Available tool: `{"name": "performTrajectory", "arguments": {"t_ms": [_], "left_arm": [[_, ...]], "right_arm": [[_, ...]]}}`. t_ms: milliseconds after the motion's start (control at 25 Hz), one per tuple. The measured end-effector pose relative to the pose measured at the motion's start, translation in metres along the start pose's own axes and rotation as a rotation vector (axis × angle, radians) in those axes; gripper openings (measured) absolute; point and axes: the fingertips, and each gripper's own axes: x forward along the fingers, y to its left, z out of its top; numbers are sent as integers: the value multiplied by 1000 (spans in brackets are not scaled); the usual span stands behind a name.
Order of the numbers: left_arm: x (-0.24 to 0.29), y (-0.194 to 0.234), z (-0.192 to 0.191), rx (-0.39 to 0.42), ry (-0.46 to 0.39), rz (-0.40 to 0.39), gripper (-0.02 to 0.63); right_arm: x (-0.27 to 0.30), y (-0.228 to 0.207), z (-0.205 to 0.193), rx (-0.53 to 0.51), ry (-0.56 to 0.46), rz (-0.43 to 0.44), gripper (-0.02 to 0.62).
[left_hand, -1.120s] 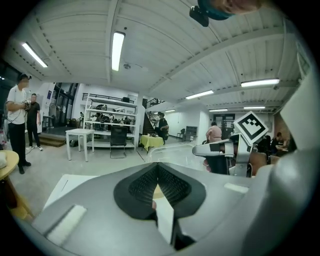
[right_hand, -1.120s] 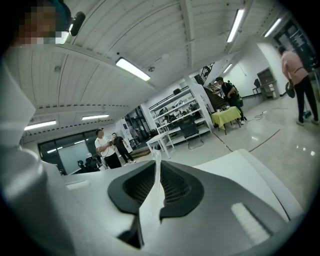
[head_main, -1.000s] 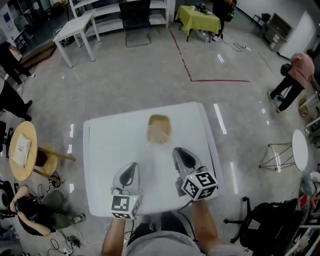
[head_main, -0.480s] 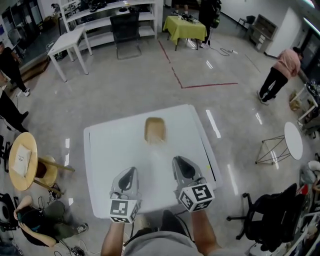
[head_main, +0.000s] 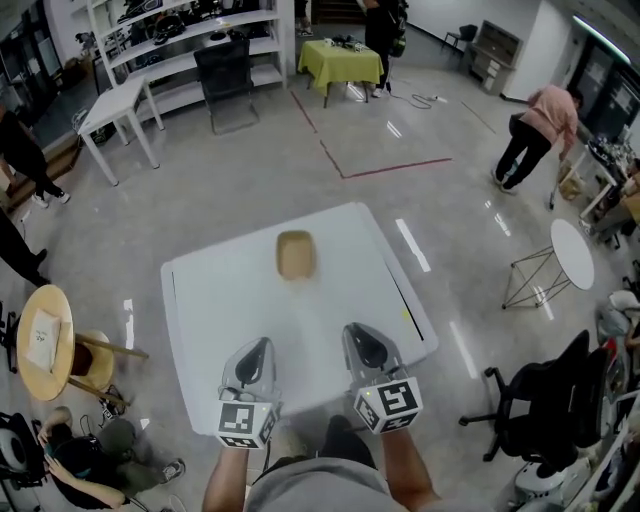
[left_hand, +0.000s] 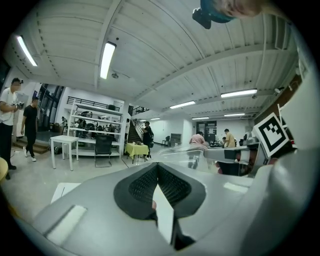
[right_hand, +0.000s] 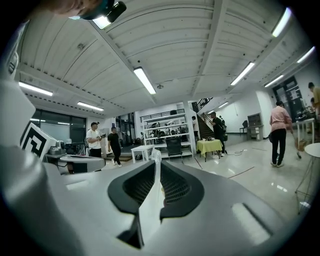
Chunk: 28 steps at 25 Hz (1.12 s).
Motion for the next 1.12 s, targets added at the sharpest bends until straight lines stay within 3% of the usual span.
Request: {"name": "performTrajectory", "arguments": {"t_ms": [720,1120], "left_arm": [[-41,-50,-19,9,30,-115,11],[-47,-61,-23,13,36,-130,11]], "right_arm": [[-80,12,-34,9,15,-105,38],[-94,11,-42,22,21,-117,38]]}}
